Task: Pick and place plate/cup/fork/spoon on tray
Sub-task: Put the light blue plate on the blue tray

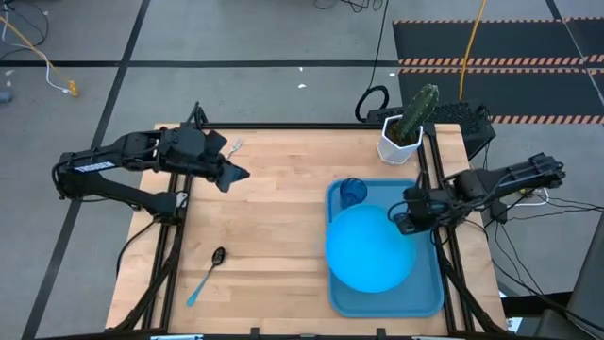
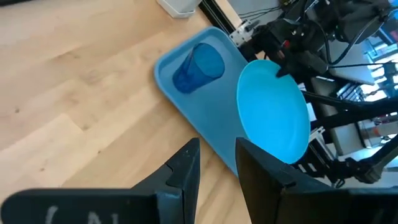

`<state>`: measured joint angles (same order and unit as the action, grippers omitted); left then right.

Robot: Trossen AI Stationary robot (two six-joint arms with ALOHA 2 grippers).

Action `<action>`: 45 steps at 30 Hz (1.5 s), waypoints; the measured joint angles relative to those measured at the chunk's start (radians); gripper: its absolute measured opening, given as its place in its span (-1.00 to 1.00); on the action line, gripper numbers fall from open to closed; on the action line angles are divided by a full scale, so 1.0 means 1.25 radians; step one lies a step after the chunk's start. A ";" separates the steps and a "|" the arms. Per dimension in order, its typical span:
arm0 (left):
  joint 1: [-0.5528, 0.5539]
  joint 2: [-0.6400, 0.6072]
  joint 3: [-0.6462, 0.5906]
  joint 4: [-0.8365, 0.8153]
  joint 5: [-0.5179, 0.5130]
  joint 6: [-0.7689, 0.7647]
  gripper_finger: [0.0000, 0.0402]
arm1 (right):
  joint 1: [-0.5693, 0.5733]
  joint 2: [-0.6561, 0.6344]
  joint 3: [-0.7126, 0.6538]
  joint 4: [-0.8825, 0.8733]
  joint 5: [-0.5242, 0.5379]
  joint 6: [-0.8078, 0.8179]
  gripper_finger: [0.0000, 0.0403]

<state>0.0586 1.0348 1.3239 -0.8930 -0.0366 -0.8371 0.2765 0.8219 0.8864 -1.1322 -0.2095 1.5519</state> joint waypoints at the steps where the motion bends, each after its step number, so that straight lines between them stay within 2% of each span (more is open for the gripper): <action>1: 0.000 0.000 0.000 0.000 -0.002 0.004 -0.48 | 0.005 0.000 0.000 -0.017 0.001 -0.001 -1.00; 8: 0.000 0.000 0.000 0.004 -0.014 0.004 -0.48 | 0.022 0.003 0.000 -0.096 0.064 -0.015 -1.00; 13: 0.000 0.000 0.000 0.016 -0.014 -0.023 -0.48 | 0.022 0.003 -0.030 -0.128 0.052 -0.037 -1.00; 23: 0.000 -0.001 0.000 0.024 -0.014 -0.030 -0.48 | 0.022 -0.017 -0.132 -0.057 0.052 -0.039 -1.00; 33: 0.000 -0.001 0.000 0.023 -0.014 -0.048 -0.48 | 0.022 -0.008 -0.134 -0.054 0.064 -0.011 -1.00; 45: -0.007 -0.001 0.000 0.023 -0.012 -0.050 -0.48 | 0.022 -0.003 -0.119 -0.076 0.025 0.002 -1.00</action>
<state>0.0501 1.0340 1.3239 -0.8639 -0.0521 -0.8993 0.3038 0.8182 0.7374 -1.2266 -0.1786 1.5544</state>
